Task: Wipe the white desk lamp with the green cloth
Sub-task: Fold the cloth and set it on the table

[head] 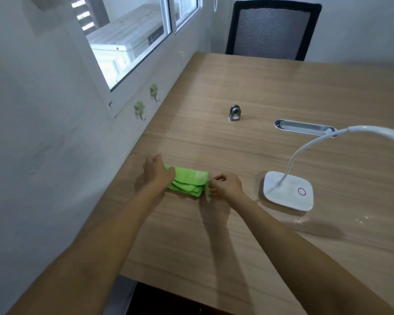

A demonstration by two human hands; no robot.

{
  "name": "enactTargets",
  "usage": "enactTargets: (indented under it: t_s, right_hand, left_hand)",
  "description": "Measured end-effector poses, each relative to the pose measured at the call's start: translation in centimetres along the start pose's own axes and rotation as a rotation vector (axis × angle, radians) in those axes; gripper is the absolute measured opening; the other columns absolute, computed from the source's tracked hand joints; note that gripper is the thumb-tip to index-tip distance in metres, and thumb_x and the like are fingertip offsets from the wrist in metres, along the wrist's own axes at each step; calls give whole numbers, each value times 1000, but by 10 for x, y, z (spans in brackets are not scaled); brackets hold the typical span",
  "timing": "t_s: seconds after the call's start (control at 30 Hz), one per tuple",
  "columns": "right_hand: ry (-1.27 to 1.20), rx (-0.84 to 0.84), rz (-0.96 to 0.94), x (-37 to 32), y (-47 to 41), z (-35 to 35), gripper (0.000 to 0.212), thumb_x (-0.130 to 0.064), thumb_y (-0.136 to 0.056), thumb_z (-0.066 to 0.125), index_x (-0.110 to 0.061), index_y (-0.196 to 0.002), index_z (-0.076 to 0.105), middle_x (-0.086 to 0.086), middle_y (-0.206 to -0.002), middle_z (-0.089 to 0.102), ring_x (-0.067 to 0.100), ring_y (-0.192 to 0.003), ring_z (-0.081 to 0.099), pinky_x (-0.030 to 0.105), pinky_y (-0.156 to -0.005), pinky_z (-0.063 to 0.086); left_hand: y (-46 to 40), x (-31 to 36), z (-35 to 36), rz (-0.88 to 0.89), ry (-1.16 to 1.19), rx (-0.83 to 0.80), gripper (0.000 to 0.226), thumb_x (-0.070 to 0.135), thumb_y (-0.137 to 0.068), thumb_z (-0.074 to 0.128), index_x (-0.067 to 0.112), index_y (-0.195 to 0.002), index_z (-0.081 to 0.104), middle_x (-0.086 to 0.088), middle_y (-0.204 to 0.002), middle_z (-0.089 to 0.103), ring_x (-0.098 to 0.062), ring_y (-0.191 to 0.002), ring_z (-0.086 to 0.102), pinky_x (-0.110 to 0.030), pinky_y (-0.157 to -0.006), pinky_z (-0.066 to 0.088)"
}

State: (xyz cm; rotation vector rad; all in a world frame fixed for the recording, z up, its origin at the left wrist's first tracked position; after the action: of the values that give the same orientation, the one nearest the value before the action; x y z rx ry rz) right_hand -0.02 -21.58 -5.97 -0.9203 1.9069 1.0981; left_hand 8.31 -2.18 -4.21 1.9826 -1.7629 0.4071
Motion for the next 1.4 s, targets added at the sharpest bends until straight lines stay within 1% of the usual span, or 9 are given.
enactTargets:
  t_s: [0.03,0.17,0.37,0.53,0.7,0.97,1.13,1.33,1.4]
  right_hand:
    - [79,16,-78,0,5,-13,8,-20,-76,68,-16,-70,65,13,-74,70,28,-69,67,44,-76,58]
    - [395,4,-313,17,37,-73,20,-25,-86,59,-9,-97,66,6,-91,70,18,-81,64,35,-76,52]
    - [661,164,-286,74,49,-188,15,-22,-82,59,-10,-79,67,12,-85,69,30,-79,64,38,-70,51]
    - [628,263,-234,97,27,-237,26,-14,-88,52,-6,-111,60,21,-116,58,38,-105,56,39,-90,46]
    - [795,42,-207,86,4,-241,54,-20,-92,44,-17,-143,28,7,-156,25,29,-141,26,45,-115,29]
    - [1074,-187,-328,83,-6,-236,53,-24,-94,40,-26,-144,24,-3,-158,21,32,-143,21,46,-115,27]
    - [1049,-109,-398,95,-2,-238,58,-12,-89,40,-29,-143,29,-5,-155,29,29,-134,35,39,-110,34]
    - [1166,76,-577,107,11,-234,49,-20,-90,45,-28,-138,39,-5,-146,47,26,-128,44,36,-98,41]
    - [1136,33,-590,123,11,-224,44,-30,-92,45,-27,-135,43,-13,-135,53,-5,-117,49,15,-89,45]
  left_hand:
    - [5,12,-2,51,-39,68,61,31,-82,60,9,-137,42,-19,-141,38,-36,-130,35,-43,-102,37]
    - [32,59,9,340,-121,234,54,33,-83,54,8,-131,49,-19,-139,43,-40,-126,39,-47,-102,35]
    - [89,125,72,719,-141,88,57,37,-82,41,6,-128,54,-18,-132,57,-38,-119,55,-46,-100,44]
    - [141,144,115,920,-154,13,50,32,-87,41,8,-130,48,-16,-132,58,-28,-122,53,-32,-103,34]
    - [177,131,146,865,-178,-95,57,34,-91,38,9,-142,39,-12,-146,46,-27,-133,46,-38,-109,39]
    - [183,142,160,858,-234,-166,61,39,-92,31,4,-141,41,-12,-150,40,-24,-140,37,-38,-112,36]
    - [171,140,159,802,-203,-193,73,50,-87,17,8,-146,32,-8,-157,27,-19,-146,24,-31,-119,20]
    - [147,152,149,687,-222,-241,78,60,-87,19,10,-146,32,-3,-158,25,-18,-148,15,-30,-119,14]
    - [138,154,147,659,-250,-262,81,63,-85,18,11,-147,30,-3,-159,24,-19,-148,13,-31,-119,13]
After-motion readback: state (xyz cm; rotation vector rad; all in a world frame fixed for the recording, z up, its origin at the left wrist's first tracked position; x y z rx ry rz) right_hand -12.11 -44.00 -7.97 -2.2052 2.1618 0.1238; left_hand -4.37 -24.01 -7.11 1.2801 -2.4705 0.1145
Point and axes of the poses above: each hand's wrist, its own y-axis away from the middle knuckle, its own z-axis out of the palm, x = y × z, the point moved 3 cm from there along -y, towards the middle knuckle
